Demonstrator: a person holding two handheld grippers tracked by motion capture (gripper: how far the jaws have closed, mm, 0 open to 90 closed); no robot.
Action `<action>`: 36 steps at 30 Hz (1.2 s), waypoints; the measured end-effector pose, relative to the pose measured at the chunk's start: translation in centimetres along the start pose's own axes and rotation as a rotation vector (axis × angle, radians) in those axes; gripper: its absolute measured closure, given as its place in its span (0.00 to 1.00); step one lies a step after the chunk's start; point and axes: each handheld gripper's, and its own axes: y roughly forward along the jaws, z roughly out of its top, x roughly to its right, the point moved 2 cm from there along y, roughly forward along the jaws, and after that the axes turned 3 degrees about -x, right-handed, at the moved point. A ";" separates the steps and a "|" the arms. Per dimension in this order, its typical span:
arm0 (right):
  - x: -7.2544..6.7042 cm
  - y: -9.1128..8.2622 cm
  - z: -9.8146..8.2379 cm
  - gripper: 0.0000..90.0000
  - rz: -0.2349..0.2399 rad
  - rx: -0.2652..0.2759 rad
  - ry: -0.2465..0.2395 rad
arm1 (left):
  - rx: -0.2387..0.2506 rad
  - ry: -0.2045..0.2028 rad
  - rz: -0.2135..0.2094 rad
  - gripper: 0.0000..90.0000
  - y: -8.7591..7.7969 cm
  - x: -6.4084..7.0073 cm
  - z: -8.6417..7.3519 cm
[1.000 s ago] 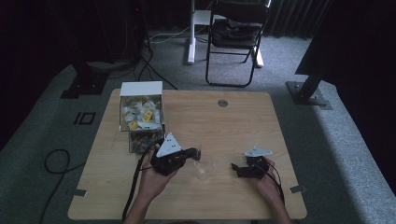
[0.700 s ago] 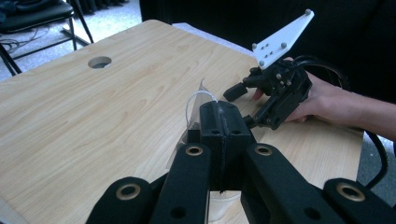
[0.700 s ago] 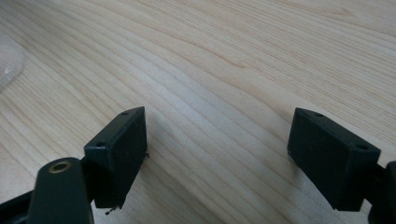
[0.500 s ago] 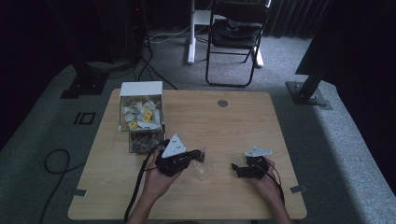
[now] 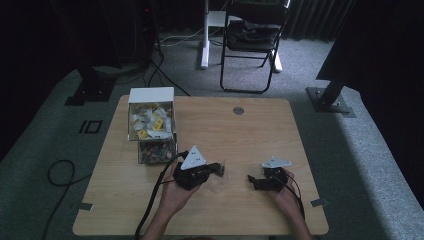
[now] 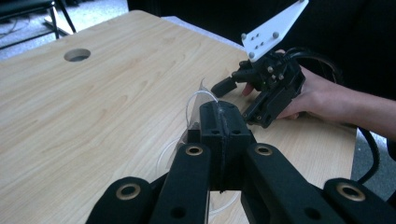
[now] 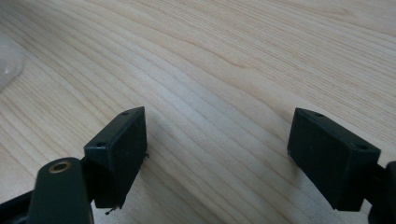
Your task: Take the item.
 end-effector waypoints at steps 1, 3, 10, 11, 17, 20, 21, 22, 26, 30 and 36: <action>0.0 0.0 0.0 0.22 0.000 0.000 0.000 | -0.002 0.000 -0.001 1.00 0.2 0.0 -0.1; 0.0 0.0 0.0 0.22 0.000 0.000 0.000 | -0.010 0.000 -0.003 1.00 0.5 0.1 -0.2; 0.0 0.0 0.0 0.22 0.000 0.000 -0.002 | -0.027 0.000 0.000 1.00 1.2 0.2 -0.6; 0.0 0.0 0.0 0.22 0.000 0.000 -0.001 | -0.029 0.001 0.003 1.00 1.2 0.1 -0.7; 0.0 0.0 0.0 0.22 0.000 0.000 -0.001 | -0.034 -0.015 0.018 0.87 1.7 -0.3 -1.0; 0.0 0.0 0.0 0.22 0.000 0.000 -0.002 | -0.017 -0.036 0.031 0.71 1.4 -0.6 -1.2; 0.0 0.0 0.0 0.22 0.000 0.000 -0.002 | -0.014 -0.037 0.039 0.69 1.3 -0.7 -1.3; 0.0 0.0 0.0 0.22 -0.001 0.000 -0.002 | -0.013 -0.039 0.044 0.67 1.1 -0.8 -1.3; 0.0 0.0 0.0 0.22 -0.001 0.000 -0.003 | -0.011 -0.046 0.070 0.61 0.7 -1.1 -1.7; 0.0 0.0 0.0 0.22 -0.001 0.000 -0.002 | -0.015 -0.056 0.096 0.57 0.3 -1.5 -2.1; 0.0 0.0 0.0 0.22 -0.001 0.000 -0.003 | -0.026 -0.084 0.133 0.56 -0.4 -2.4 -3.4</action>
